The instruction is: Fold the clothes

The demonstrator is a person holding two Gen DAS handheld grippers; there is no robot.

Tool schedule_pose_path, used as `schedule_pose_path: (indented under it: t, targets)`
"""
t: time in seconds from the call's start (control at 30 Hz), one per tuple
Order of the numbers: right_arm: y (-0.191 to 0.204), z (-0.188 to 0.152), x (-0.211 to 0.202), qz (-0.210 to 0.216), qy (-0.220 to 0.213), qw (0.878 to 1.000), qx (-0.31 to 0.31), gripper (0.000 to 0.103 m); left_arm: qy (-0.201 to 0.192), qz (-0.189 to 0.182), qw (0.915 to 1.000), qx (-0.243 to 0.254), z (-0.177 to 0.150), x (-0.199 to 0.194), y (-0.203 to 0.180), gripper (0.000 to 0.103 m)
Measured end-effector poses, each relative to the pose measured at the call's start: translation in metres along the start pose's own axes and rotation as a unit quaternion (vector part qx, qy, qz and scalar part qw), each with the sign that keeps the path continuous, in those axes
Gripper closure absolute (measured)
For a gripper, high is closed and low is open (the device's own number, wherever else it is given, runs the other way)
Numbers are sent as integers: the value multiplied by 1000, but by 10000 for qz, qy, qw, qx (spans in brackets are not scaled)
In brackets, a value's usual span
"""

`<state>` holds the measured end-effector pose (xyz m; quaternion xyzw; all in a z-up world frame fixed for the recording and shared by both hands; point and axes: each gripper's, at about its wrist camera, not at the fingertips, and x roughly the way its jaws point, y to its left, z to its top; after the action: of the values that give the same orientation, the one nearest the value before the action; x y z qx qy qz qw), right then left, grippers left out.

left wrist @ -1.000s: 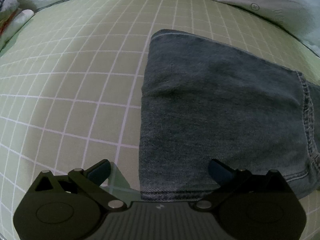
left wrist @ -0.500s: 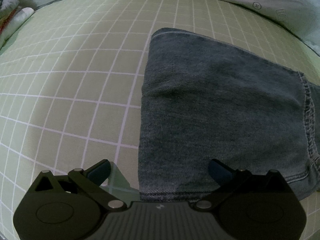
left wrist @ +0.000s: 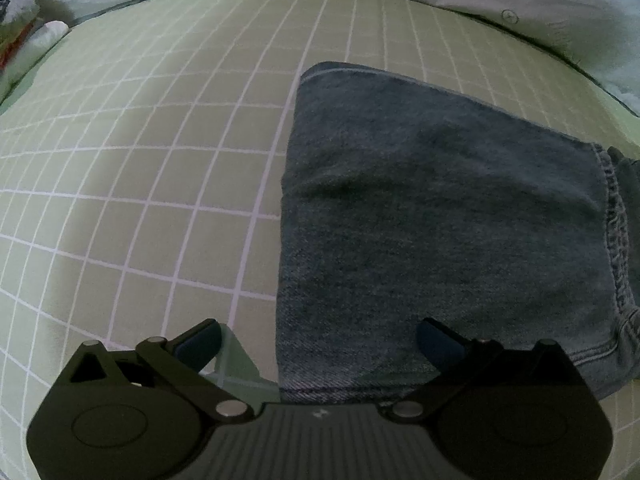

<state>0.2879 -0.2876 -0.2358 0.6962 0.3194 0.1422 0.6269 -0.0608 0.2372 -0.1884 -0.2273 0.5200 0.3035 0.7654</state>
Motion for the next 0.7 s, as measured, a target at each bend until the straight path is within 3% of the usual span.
schedule_pose_path:
  t: [0.23,0.37,0.53,0.7]
  targets:
    - [21,-47,-7,713,674,9949,242,81,-85,-4,10000,21,0,0,1,0]
    - [30,-81,-10,889,1144,9892,237,81,-135,-6,9999,32,-1,-1,2,0]
    - [37,-119,-4,949,1771,9796,7,81,-212,-32,9997,110,-3,-2,2,0]
    - [36,-161,4,713,2486,9655,-307,81,-228,-81,9994,242,-1,-2,2,0]
